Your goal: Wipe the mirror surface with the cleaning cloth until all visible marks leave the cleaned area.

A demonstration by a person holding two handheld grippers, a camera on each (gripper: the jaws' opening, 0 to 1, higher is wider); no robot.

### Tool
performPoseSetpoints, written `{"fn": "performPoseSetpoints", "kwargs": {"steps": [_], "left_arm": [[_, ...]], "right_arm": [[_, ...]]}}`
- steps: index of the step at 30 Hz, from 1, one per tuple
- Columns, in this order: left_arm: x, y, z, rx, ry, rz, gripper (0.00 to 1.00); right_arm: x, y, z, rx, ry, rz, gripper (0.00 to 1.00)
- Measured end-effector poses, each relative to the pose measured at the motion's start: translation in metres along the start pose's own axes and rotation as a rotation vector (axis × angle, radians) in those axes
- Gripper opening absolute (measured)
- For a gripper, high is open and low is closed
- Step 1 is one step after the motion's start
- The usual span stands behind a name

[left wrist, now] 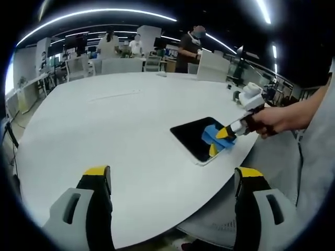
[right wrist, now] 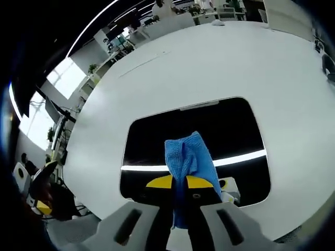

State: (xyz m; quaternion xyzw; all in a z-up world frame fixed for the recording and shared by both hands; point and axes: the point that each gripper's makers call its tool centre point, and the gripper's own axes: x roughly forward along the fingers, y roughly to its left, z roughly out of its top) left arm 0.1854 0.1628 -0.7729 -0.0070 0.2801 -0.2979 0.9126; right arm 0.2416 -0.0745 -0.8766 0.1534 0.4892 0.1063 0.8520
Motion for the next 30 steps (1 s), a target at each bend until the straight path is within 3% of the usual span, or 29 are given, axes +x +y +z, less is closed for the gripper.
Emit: {"fn": "performPoseSetpoints", "kwargs": {"steps": [12, 21, 30], "left_arm": [[-0.003, 0.002, 0.000, -0.001, 0.000, -0.009, 0.98], [-0.001, 0.001, 0.011, -0.018, -0.037, 0.009, 0.98], [-0.002, 0.001, 0.007, 0.000, -0.018, 0.001, 0.98]], "right_arm": [[0.002, 0.022, -0.011, -0.008, 0.015, 0.018, 0.01], [0.004, 0.029, -0.013, -0.008, 0.027, 0.030, 0.01], [0.007, 0.040, -0.014, -0.017, 0.025, 0.038, 0.01]]}}
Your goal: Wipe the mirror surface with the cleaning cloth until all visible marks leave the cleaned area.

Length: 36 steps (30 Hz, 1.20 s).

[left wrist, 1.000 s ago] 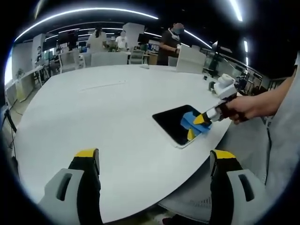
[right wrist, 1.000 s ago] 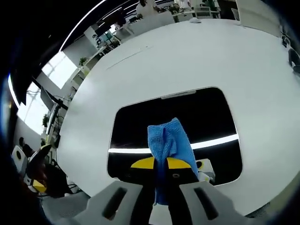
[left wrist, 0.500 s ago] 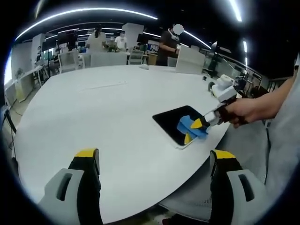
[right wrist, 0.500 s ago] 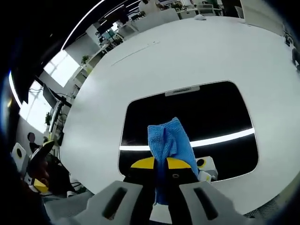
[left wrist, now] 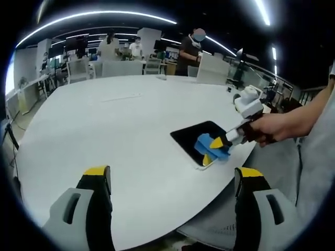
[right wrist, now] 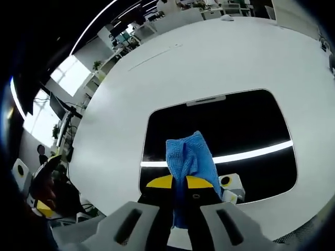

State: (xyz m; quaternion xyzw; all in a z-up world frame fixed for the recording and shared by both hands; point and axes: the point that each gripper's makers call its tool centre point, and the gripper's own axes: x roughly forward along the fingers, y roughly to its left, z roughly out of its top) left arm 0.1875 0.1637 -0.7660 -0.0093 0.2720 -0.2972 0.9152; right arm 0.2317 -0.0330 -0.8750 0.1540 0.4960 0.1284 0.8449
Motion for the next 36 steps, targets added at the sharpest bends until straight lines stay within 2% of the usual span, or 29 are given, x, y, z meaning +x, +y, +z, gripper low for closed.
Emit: {"fn": "performPoseSetpoints", "kwargs": {"steps": [10, 21, 29, 36], "left_arm": [[0.004, 0.000, 0.003, 0.008, 0.001, -0.014, 0.98], [0.000, 0.006, 0.000, 0.003, 0.005, -0.008, 0.98], [0.003, 0.004, 0.002, 0.009, 0.007, -0.017, 0.98], [0.003, 0.004, 0.003, 0.012, 0.010, -0.018, 0.98]], "right_arm": [[0.003, 0.006, 0.001, 0.018, 0.004, 0.013, 0.01], [0.008, 0.018, 0.001, -0.004, 0.010, 0.021, 0.02], [0.015, 0.035, -0.002, -0.048, 0.031, 0.044, 0.02], [0.019, 0.044, -0.004, -0.042, 0.044, 0.065, 0.02]]}}
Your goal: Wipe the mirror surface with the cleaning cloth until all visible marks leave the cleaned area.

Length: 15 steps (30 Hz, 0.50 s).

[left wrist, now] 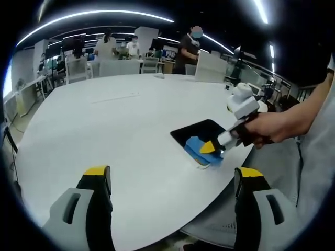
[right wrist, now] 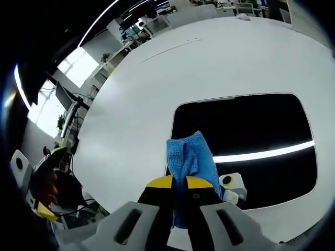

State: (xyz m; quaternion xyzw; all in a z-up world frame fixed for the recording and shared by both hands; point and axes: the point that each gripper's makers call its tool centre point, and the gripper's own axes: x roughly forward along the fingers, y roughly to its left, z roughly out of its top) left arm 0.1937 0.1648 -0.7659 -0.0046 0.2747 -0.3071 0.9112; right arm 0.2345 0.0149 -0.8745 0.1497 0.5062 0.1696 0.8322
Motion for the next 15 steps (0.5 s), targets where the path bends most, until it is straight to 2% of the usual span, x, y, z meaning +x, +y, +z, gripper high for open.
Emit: {"fn": "performPoseSetpoints", "kwargs": {"steps": [15], "left_arm": [[0.0012, 0.0011, 0.0012, -0.001, 0.001, 0.003, 0.98]], "right_arm": [[0.0036, 0.0103, -0.0017, 0.005, 0.004, 0.027, 0.02]]}}
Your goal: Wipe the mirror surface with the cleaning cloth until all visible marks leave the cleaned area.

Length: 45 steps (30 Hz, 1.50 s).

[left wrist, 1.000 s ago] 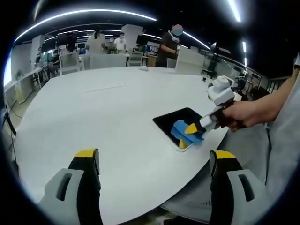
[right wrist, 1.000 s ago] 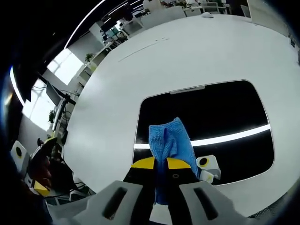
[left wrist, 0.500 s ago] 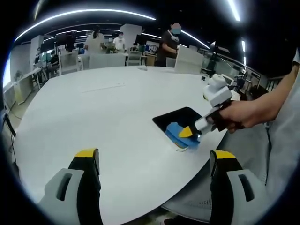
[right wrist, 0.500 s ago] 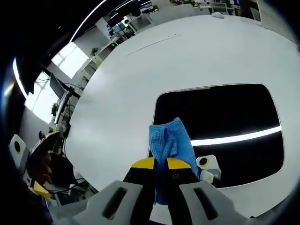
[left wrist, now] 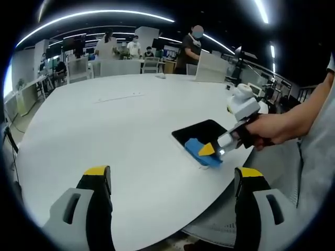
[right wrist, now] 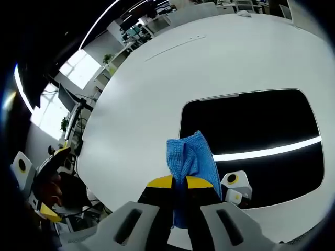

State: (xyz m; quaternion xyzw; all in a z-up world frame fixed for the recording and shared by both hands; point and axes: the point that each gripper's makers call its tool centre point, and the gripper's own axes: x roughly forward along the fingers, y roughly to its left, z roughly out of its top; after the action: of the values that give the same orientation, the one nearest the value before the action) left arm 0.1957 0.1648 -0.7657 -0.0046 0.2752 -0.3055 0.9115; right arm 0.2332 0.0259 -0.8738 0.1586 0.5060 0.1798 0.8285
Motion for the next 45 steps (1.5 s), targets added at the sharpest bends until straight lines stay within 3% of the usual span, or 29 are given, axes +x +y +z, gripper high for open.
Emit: {"fn": "performPoseSetpoints", "kwargs": {"steps": [17, 35, 45], "left_arm": [[0.001, 0.002, -0.005, -0.010, 0.008, 0.000, 0.98], [0.003, 0.010, -0.002, 0.000, 0.022, 0.000, 0.98], [0.006, 0.011, -0.007, 0.000, 0.038, -0.009, 0.98]], "right_arm": [[0.003, 0.001, 0.003, 0.009, -0.001, -0.001, 0.02], [0.017, -0.009, 0.036, 0.016, -0.027, -0.030, 0.02], [0.023, -0.012, 0.047, -0.022, -0.021, -0.043, 0.02]]}}
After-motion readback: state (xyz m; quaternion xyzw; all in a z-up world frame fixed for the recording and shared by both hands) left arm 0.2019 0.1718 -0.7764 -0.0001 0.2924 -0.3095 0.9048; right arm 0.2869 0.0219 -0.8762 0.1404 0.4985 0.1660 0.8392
